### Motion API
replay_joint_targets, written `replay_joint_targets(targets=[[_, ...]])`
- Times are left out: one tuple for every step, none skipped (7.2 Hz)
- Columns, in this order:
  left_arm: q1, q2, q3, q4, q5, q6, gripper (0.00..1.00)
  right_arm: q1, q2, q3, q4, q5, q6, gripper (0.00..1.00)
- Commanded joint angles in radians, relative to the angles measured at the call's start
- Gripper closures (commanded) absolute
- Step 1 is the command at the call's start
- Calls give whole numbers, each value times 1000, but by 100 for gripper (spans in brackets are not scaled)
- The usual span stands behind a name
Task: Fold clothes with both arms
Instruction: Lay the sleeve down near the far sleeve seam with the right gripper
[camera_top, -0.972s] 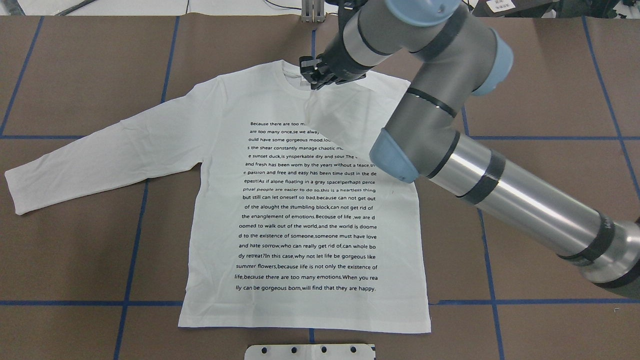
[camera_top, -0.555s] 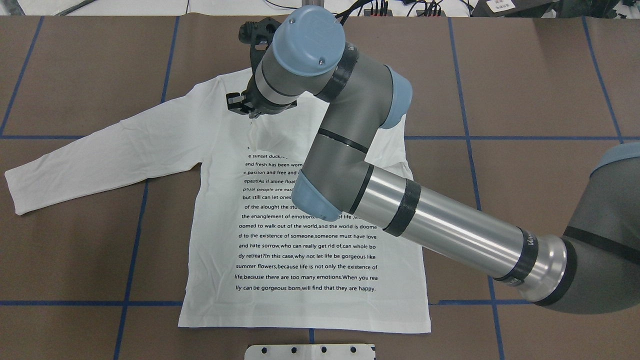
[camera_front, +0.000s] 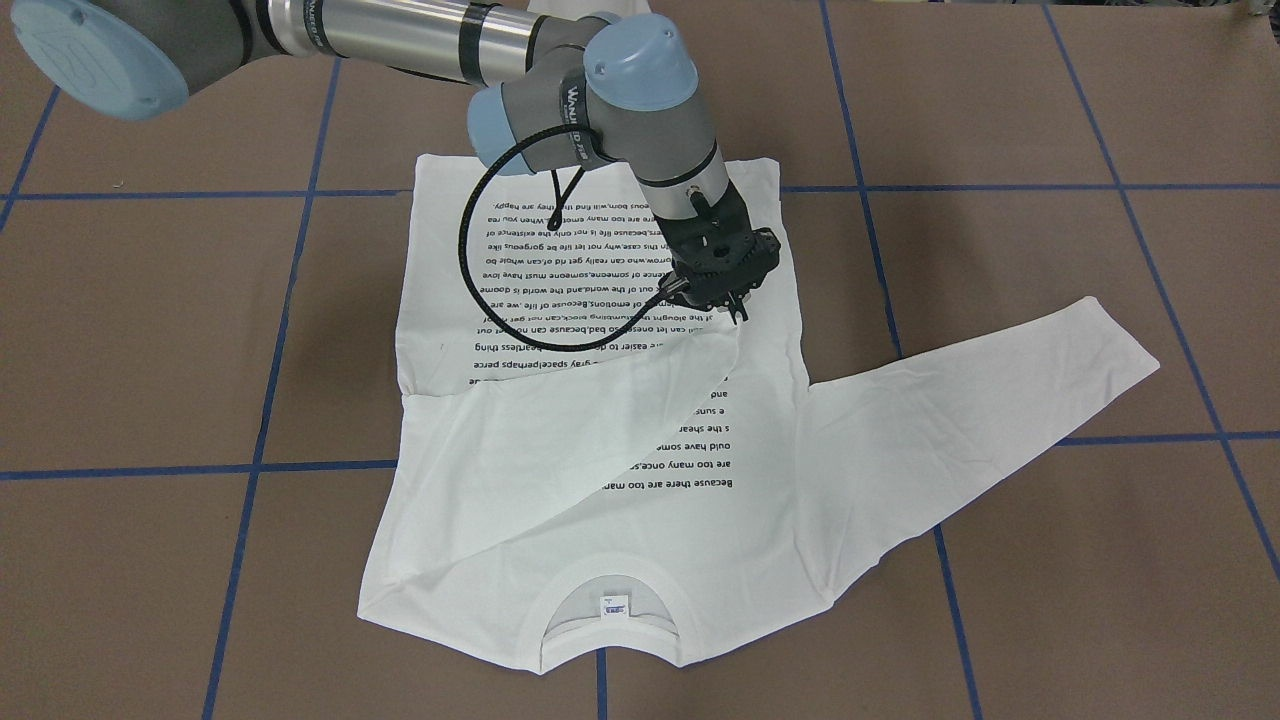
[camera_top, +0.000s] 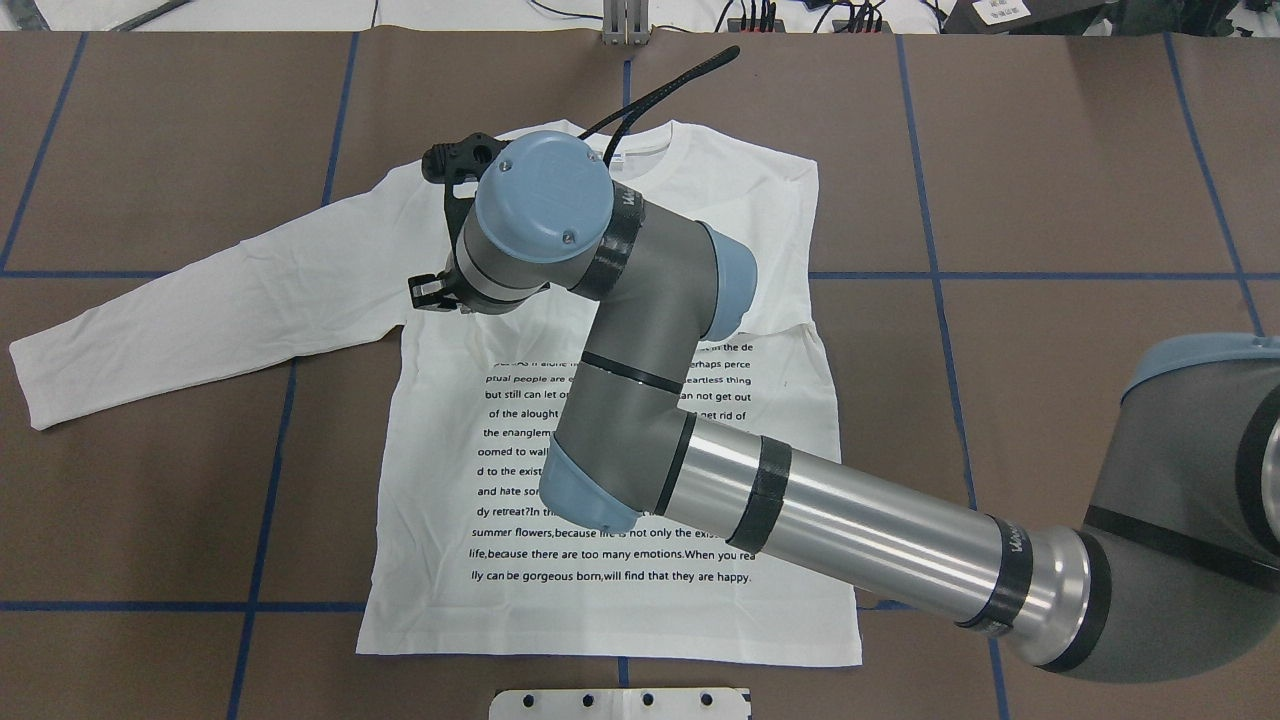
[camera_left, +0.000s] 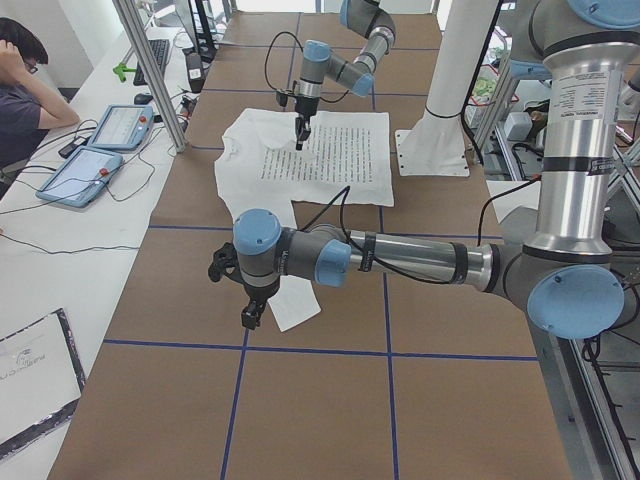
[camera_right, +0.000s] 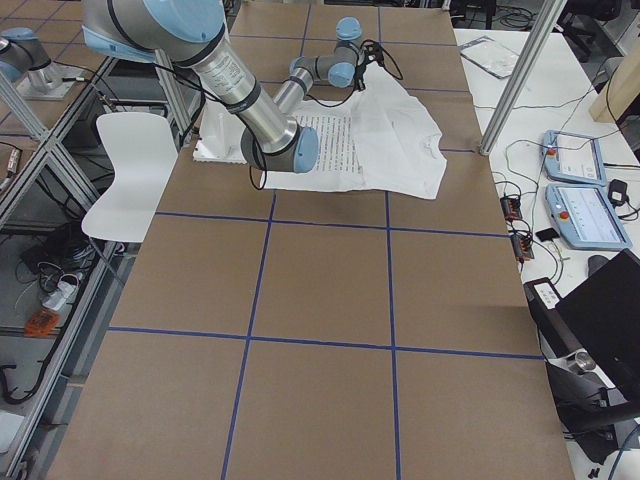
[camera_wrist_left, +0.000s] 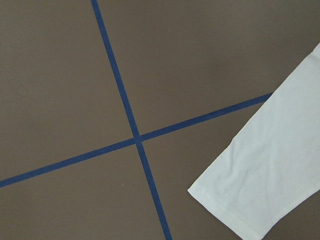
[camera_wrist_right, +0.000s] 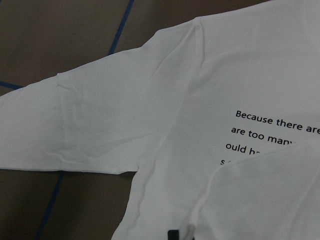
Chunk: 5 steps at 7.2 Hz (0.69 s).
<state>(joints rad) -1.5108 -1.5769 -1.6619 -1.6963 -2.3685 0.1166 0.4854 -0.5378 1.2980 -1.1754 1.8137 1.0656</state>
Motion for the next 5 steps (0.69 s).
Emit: replay_joint_targets(targets=[[0,0,2,0,-2,0,1,-36,-5,-16,2,-1,13,100],[0,0,4,0,-2,0,1,-48,-5,-16,2,-1,13,100],[0,0,4,0,0,0,1,-57,-4,-16,2,-1,14,100],[0,-2,2,-2,0,-2,1,-60,-4,-25,3,1,13,100],[0,-2,1,-2,0,-2,1,-60,-2,-32,5,1,10,100]])
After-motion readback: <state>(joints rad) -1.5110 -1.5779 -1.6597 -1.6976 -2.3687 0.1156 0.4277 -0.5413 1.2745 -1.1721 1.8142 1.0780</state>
